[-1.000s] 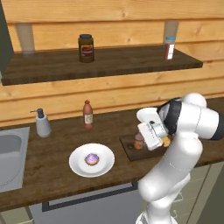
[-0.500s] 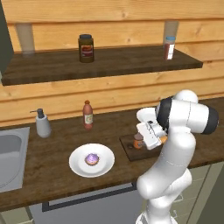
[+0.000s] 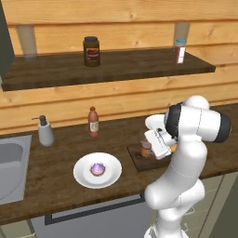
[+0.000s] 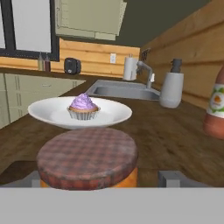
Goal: From the different types of pastries on the counter, select a croissant and place it on the cutting board. Then retrieve a jar of jam from the cabinet and place it alongside the croissant on the cutting board.
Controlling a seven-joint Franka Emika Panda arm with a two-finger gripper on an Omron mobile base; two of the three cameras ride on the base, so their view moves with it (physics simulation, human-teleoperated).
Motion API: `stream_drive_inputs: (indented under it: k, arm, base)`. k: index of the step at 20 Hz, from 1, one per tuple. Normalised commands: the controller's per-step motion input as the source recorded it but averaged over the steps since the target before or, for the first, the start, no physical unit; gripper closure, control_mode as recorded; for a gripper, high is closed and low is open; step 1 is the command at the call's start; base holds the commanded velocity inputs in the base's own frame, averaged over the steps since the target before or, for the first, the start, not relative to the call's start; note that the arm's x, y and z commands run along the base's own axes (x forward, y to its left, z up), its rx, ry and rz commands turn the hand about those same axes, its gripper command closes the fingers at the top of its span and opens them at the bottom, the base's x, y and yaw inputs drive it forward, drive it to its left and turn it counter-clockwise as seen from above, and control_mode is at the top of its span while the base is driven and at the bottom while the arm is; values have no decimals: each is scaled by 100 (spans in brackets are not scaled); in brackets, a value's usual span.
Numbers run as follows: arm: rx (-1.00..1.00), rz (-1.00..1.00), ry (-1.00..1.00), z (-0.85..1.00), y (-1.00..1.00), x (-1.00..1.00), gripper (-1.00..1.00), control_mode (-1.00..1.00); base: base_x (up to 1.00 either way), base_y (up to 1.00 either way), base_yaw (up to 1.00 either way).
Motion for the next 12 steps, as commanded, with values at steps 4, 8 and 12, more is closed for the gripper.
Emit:
stream_drive_inputs:
  k: [4,8,12]
  arm:
    - [0,0,1,34,0,0,-100,-100]
    - [0,0,0,35,-6,0,-100,-100]
    - [0,0,0,8,-9,-3,-100,-100]
  base:
    - [0,0,0]
    - [0,0,0]
    - [0,0,0]
